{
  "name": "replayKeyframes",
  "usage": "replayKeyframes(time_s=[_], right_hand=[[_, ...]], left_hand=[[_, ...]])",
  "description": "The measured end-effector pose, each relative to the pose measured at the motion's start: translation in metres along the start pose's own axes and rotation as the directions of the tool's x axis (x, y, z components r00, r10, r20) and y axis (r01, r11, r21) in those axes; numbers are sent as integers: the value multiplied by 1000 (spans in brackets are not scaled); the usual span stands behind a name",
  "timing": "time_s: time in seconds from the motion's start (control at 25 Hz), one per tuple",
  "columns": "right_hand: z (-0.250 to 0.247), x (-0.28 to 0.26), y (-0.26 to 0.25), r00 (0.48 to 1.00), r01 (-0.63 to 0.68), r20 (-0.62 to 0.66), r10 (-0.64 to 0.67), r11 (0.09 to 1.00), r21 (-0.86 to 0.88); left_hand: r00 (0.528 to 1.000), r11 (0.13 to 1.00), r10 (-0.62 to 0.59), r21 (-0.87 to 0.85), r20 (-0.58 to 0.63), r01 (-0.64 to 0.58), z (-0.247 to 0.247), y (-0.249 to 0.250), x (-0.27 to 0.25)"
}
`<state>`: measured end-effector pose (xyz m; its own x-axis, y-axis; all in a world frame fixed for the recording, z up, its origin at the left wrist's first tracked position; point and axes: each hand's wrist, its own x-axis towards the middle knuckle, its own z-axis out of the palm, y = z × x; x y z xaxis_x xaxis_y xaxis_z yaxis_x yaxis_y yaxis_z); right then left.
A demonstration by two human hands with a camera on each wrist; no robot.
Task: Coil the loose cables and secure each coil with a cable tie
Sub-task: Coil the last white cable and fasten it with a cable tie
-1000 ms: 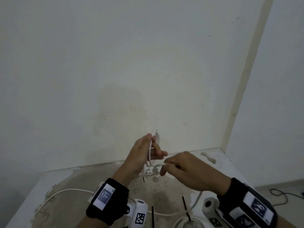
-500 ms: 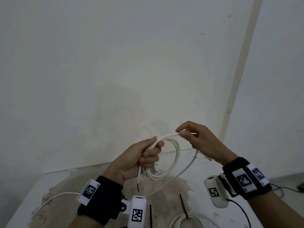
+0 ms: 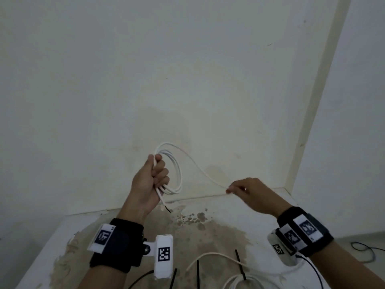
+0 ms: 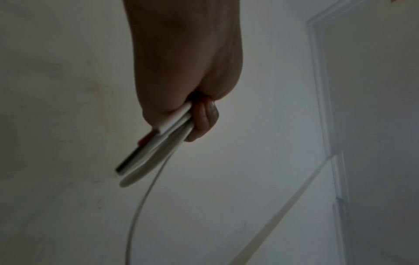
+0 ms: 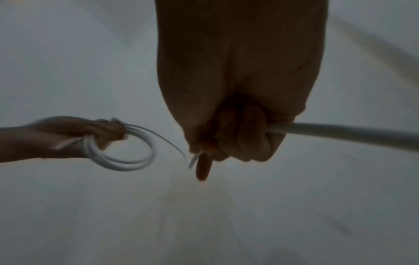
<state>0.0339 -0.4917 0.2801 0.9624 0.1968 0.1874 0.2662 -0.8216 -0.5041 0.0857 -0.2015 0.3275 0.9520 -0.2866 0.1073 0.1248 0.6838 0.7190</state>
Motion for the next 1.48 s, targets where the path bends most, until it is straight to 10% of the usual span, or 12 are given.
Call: replayKeyframes(time_s=[0.12,0.36,0.52,0.76,0.96,1.2,1.48], right_hand=[[1,-13,-58,955,226,217,-202,970,-94],[-22,-14,-111,882,465,60,-467,884,44],[-29,2,-86,958,270,-159,-238,936,227],[-17,-2,-33,969,91,-247,21,898,431],[14,-38,-8,965,-203,-13,262,775,598],[29,-25,-53,987,-110,24,162,549,829],[35,-12,-45,961,-118,17,277,351,929]], left_hand=[[999,978,-4,210,-47,14,-1,-18,1],[992,736,-102,677,68,29,26,-42,-22],[947,723,-288,681,141,118,37,-44,-29],[810,880,-468,102,353,464,30,-32,-28],[890,924,-328,-89,317,372,26,-25,-23],[883,911,-361,-87,301,403,32,-55,-29],[993,914,-120,392,0,110,31,-70,-35]])
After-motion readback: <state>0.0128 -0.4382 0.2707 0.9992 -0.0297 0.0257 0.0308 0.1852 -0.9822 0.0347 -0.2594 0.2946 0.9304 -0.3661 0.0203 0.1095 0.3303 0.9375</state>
